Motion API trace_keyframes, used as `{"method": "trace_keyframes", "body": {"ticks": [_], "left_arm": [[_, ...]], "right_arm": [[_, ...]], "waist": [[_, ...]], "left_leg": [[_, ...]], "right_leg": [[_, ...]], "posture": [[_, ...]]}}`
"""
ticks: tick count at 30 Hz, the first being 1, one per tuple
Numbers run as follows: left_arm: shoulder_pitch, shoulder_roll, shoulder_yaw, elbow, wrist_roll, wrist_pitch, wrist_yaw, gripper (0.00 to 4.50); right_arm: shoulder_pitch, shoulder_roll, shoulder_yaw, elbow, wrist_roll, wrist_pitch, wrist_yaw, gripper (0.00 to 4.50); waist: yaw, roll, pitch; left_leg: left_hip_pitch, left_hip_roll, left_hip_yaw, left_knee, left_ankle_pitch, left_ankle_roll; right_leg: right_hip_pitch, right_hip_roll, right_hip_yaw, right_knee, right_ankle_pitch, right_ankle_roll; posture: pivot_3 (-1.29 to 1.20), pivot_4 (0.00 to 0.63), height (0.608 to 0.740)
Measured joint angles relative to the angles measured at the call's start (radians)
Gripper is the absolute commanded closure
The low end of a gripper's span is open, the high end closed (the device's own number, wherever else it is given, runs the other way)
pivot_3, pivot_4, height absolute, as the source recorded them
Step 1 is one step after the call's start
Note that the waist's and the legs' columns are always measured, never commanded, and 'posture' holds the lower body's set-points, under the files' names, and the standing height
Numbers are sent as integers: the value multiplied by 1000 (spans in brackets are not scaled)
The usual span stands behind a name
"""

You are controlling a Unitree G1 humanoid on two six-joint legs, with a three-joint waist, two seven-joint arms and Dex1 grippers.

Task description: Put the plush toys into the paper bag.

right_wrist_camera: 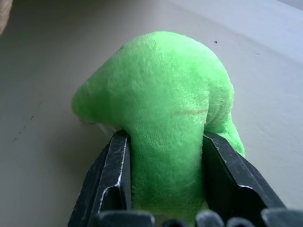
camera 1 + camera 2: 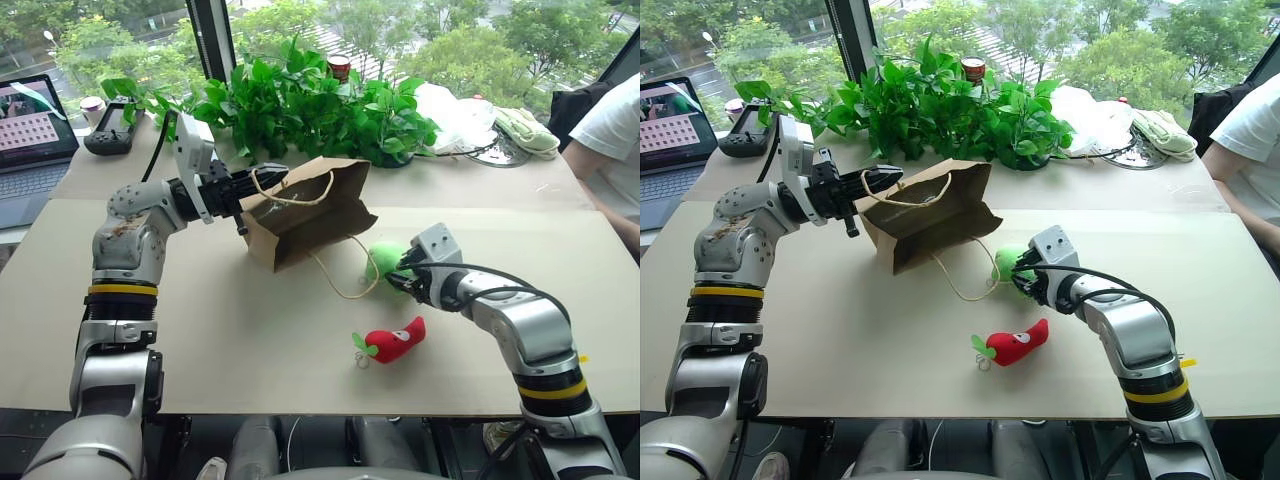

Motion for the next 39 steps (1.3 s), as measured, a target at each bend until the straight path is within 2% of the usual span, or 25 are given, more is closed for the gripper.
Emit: {"method": "trace_keyframes", "body": {"ticks": [5, 10, 15, 21, 25, 30, 39], "left_arm": [[-1, 0, 0, 11, 1, -1, 0, 4500], [-2, 0, 0, 20, 4, -1, -1, 4500], [-2, 0, -3, 20, 5, -1, -4, 4500], [-4, -4, -7, 20, 5, -1, -4, 4500], [-5, -5, -6, 23, 5, -1, -4, 4500], [-7, -9, -6, 24, 5, -1, -4, 4500], [-15, -10, -7, 30, 5, -1, -9, 4500]], "right_arm": [[2, -20, -15, -7, 1, -5, 1, 3159], [-52, -86, -141, -68, 44, 36, 24, 3159], [-120, -110, -188, -125, 83, 95, 25, 3159], [-302, -4, -186, -187, 143, 197, -30, 3159], [-354, 71, -174, -179, 149, 237, -87, 3159], [-360, 151, -126, -153, 146, 241, -144, 3159], [-329, 164, -48, -114, 117, 238, -177, 3159]], "waist": [[1, 0, 0], [2, 0, 0], [-1, 0, 0], [0, 1, 0], [6, 1, 0], [4, 1, 1], [1, 1, 1]], "left_leg": [[0, 0, 0, 0, 0, 0], [0, 0, 0, 0, 0, 0], [0, 0, 0, -1, 0, 0], [0, -1, -1, -2, 0, 0], [-1, -1, -1, -2, 0, 0], [-2, -2, -1, -2, 0, 0], [-2, -2, -1, -2, 0, 0]], "right_leg": [[0, 0, 0, 0, 0, 0], [0, 0, 0, 0, 0, 0], [-1, 0, 0, 0, 0, 0], [-1, 0, 0, 0, 0, 0], [-1, -1, 0, 0, 0, 0], [-2, -1, 0, 0, 0, 0], [-2, -1, 0, 0, 0, 0]], "posture": [[0, 150, 740], [0, 150, 740], [0, 150, 740], [0, 150, 740], [0, 150, 740], [0, 150, 740], [0, 150, 740]]}}
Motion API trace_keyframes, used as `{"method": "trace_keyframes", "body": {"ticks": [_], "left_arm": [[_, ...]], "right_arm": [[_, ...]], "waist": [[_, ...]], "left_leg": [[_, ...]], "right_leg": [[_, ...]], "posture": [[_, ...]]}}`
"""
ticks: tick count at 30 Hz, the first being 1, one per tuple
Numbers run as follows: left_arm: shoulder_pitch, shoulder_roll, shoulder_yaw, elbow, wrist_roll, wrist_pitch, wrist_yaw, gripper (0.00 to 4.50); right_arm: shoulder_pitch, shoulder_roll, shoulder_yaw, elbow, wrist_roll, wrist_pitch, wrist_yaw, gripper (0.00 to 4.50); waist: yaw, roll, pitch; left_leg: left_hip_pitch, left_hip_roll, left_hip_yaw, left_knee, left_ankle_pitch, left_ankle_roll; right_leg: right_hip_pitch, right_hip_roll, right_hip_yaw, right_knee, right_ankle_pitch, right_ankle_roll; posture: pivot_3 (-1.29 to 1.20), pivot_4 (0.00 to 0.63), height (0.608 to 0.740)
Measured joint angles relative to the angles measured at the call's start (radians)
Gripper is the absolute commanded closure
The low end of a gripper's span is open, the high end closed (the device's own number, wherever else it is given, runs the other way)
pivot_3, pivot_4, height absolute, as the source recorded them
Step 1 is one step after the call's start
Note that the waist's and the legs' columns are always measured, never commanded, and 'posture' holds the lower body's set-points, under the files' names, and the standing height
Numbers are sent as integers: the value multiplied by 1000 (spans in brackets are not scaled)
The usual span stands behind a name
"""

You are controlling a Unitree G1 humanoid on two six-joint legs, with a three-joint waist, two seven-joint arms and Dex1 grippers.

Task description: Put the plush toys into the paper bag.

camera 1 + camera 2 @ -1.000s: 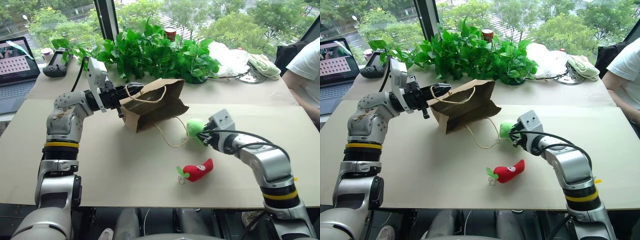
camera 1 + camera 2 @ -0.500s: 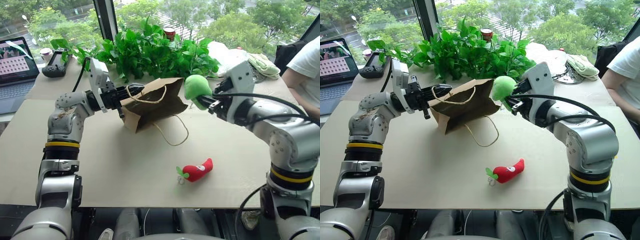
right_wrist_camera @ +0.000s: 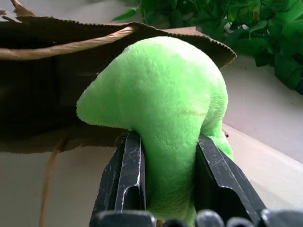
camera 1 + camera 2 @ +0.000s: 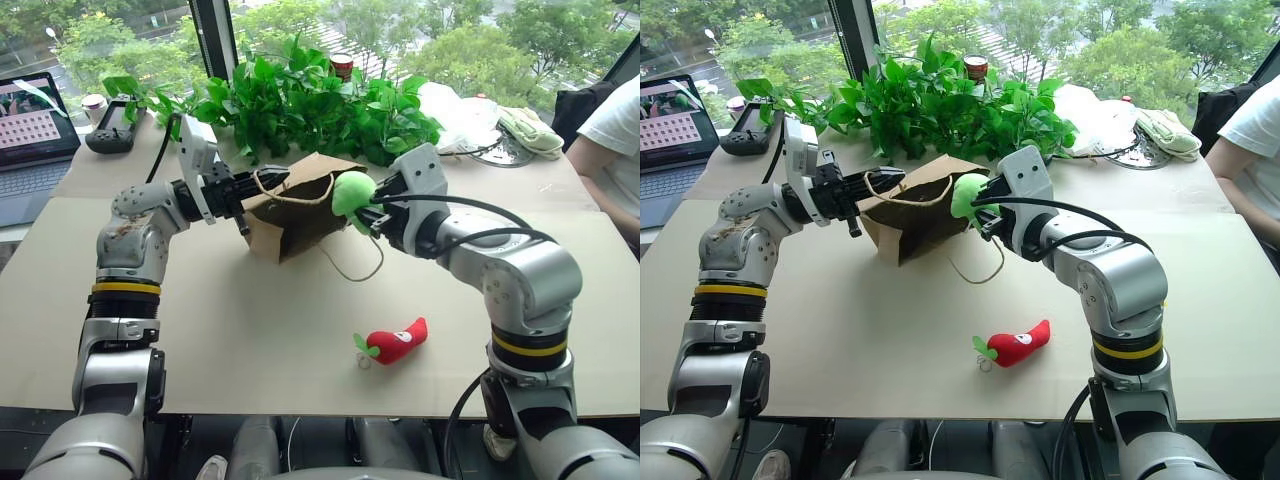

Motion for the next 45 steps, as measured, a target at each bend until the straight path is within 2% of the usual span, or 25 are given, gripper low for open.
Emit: {"method": "trace_keyframes", "body": {"ticks": [4, 8, 17, 27, 35, 38, 43, 45], "left_arm": [[-3, -1, -1, 4, 0, 0, -2, 4500], [-3, -1, -1, 5, 0, 1, -3, 4500], [-15, -14, -14, 6, 0, 1, -5, 4500], [-16, -19, -25, 7, -1, 2, -27, 4500], [-17, -31, -30, 8, 0, 1, -35, 4500], [-18, -33, -32, 9, 0, 1, -37, 4500], [-18, -33, -32, 10, 1, 1, -39, 4500], [-18, -32, -32, 11, 1, 1, -40, 4500]], "right_arm": [[11, -16, -5, 0, -4, -1, 0, 3159], [11, -77, 2, -31, 4, -1, 35, 3159], [-52, -80, 161, -26, 3, 0, 71, 3159], [-235, 11, 265, 258, -92, -77, 50, 3159], [-262, 115, 257, 521, -195, -223, -19, 3159], [-258, 147, 226, 551, -206, -253, -46, 2448], [-239, 176, 168, 553, -208, -266, -60, 713], [-228, 170, 143, 528, -196, -258, -52, 713]], "waist": [[0, 0, 0], [0, 0, 0], [-4, 0, 0], [-2, 0, 0], [-3, 0, 0], [-3, 0, 0], [-4, 1, 0], [-3, 1, 0]], "left_leg": [[0, 0, 0, 0, 0, 0], [0, 0, 0, -1, 0, 0], [0, 0, 0, -1, 0, 0], [0, 0, 0, -1, 0, 0], [-1, 0, 0, -3, 0, 0], [-1, 0, 0, -4, 1, -1], [-1, 0, 0, -4, 1, -2], [-1, 0, 0, -4, 2, -3]], "right_leg": [[0, 0, 0, 0, 0, 0], [0, 0, 0, -1, 0, 0], [0, 0, 0, 0, 0, 0], [-1, 0, 0, 0, 0, 0], [-1, 0, 0, 1, 0, 0], [-1, 0, 0, 2, 0, 0], [-1, 0, -1, 2, 0, 0], [-1, 0, -1, 2, 0, 0]], "posture": [[0, 150, 740], [0, 150, 740], [0, 150, 740], [0, 150, 740], [0, 150, 740], [0, 150, 740], [0, 150, 740], [0, 150, 740]]}}
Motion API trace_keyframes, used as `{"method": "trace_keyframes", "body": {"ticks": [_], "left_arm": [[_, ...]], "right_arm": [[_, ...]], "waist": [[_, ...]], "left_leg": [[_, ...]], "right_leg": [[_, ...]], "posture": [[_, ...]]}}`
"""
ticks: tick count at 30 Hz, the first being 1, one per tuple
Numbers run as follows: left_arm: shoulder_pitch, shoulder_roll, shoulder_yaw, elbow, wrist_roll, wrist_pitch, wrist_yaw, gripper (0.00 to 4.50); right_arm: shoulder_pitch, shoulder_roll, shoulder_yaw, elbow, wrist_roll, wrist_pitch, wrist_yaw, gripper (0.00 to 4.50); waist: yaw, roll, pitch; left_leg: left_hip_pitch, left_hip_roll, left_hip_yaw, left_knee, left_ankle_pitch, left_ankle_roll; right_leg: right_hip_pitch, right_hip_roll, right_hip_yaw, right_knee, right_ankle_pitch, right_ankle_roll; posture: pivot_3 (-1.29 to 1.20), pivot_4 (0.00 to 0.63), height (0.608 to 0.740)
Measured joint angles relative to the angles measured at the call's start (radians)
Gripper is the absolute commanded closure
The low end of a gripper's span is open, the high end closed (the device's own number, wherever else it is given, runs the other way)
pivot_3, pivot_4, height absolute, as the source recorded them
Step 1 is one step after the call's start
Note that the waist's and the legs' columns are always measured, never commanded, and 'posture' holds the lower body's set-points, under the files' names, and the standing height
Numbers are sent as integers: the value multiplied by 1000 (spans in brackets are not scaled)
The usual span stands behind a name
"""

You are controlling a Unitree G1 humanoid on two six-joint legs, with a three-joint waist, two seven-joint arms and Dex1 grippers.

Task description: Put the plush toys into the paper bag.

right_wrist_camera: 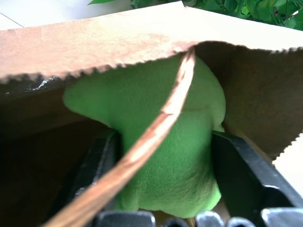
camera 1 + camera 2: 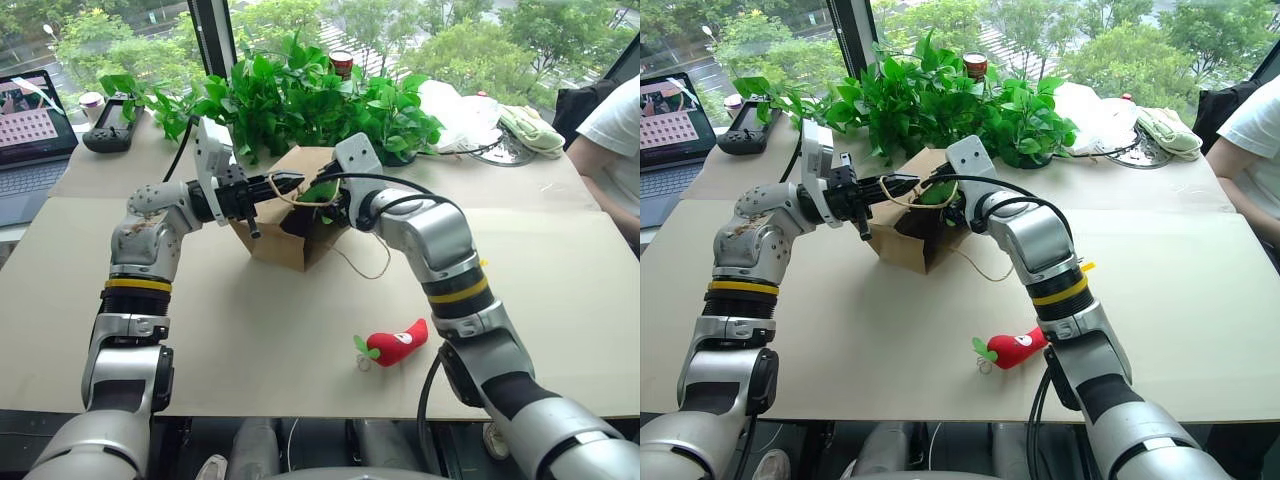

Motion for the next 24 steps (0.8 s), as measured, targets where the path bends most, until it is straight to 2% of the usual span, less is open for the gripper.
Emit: {"method": "trace_keyframes", "body": {"ticks": [4, 7, 12, 15, 19, 24], "left_arm": [[-2, 3, -1, 2, 0, -1, -1, 4500], [-2, 11, -1, 6, 1, -1, -4, 4500], [1, 28, -5, 7, 1, -1, -27, 4500], [7, 49, -12, 9, 1, 0, -58, 4500], [12, 63, -21, 8, 1, 1, -92, 4500], [29, 82, -30, 8, 1, 3, -123, 4500]], "right_arm": [[54, -103, -39, -148, 36, 53, 67, 713], [150, -232, -70, -293, 86, 112, 153, 713], [300, -427, -174, -518, 232, 160, 335, 713], [440, -594, -197, -655, 302, 115, 489, 713], [581, -678, -201, -773, 408, 49, 648, 713], [654, -754, -158, -828, 427, -31, 720, 713]], "waist": [[5, 0, 0], [5, 0, 0], [0, 0, 0], [1, 0, 0], [1, -1, 0], [2, -1, 0]], "left_leg": [[0, 0, 0, 0, 0, 0], [0, 0, 0, -1, 0, 0], [1, -1, -1, -3, 0, 0], [2, -1, -2, -3, 0, 0], [3, -4, -5, -2, 0, 0], [4, -5, -7, 0, 1, 2]], "right_leg": [[1, -1, 0, -1, 0, 0], [1, -1, 0, -1, 0, 0], [0, 0, 1, -6, 0, 0], [1, 0, 1, -6, -1, 0], [3, 0, 2, -6, -1, 1], [4, -1, 2, -5, -1, 1]], "posture": [[0, 150, 740], [0, 150, 740], [0, 150, 740], [0, 150, 740], [0, 150, 740], [0, 150, 740]]}}
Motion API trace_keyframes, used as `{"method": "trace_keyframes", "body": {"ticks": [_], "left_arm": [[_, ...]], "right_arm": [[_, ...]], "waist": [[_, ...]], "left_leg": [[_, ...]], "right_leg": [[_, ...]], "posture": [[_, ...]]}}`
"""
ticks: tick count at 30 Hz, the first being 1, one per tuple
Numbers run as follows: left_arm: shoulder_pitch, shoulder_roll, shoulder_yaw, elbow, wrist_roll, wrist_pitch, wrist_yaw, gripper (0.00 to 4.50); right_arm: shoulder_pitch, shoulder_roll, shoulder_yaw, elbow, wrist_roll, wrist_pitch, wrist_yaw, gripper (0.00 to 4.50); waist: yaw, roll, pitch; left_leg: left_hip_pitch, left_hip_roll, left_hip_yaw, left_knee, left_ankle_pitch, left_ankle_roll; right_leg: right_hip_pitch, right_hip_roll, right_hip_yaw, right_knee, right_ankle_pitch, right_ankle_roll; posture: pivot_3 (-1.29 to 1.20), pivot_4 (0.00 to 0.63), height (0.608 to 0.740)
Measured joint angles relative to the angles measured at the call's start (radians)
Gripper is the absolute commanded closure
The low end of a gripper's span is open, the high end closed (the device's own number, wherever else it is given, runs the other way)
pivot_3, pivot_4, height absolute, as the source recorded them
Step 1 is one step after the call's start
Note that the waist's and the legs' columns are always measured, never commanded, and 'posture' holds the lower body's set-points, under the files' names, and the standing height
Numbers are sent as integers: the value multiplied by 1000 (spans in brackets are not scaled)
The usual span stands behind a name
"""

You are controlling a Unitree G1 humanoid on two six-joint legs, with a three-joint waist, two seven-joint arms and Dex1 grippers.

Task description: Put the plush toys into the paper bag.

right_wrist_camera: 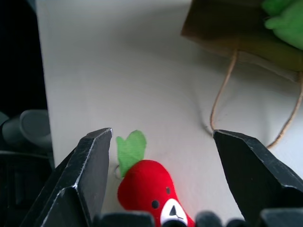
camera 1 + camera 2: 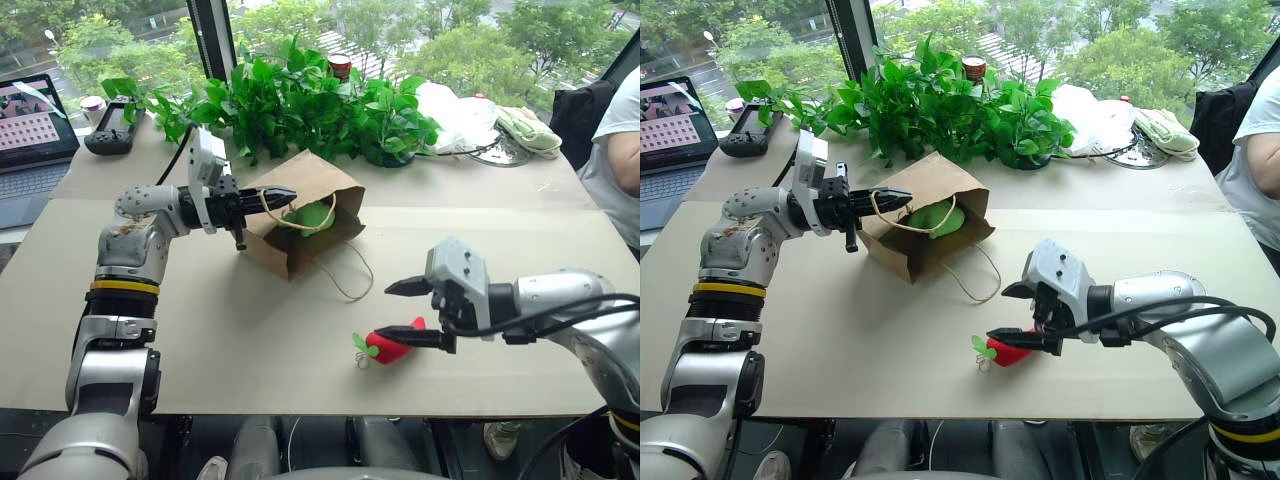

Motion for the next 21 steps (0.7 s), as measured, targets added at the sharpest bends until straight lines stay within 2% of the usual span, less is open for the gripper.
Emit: {"method": "trace_keyframes", "body": {"ticks": [5, 9, 12, 16, 21], "left_arm": [[0, 2, 0, 0, 0, 0, -8, 4500], [1, 11, 0, -2, 0, 1, -9, 4500], [1, 17, 0, -7, 0, 2, -9, 4500], [2, 17, 0, -7, 0, 2, -8, 4500], [2, 17, 0, -7, 0, 2, -5, 4500]], "right_arm": [[17, -37, 99, 9, -60, -63, 0, 713], [43, -108, 217, 68, -206, -141, -12, 713], [46, -116, 270, 117, -280, -186, -21, 713], [54, -125, 284, 140, -325, -214, -10, 1699], [59, -122, 285, 141, -347, -218, -4, 3414]], "waist": [[2, 0, 0], [2, 0, 0], [3, 0, 0], [3, 0, 0], [4, 0, 0]], "left_leg": [[-1, 0, -1, 0, 0, 0], [-1, -1, -1, 0, 0, 0], [-1, -1, -1, 0, 0, 0], [-1, -1, -1, 1, 0, 0], [-1, -1, -1, 1, 0, 0]], "right_leg": [[0, 0, 0, 0, 0, 0], [-1, 0, 0, 0, 0, 1], [-1, 0, 0, 0, 0, 1], [-1, 0, 0, 0, 0, 1], [-1, 0, 0, 0, 0, 1]], "posture": [[0, 150, 740], [0, 150, 740], [0, 150, 740], [0, 150, 740], [0, 150, 740]]}}
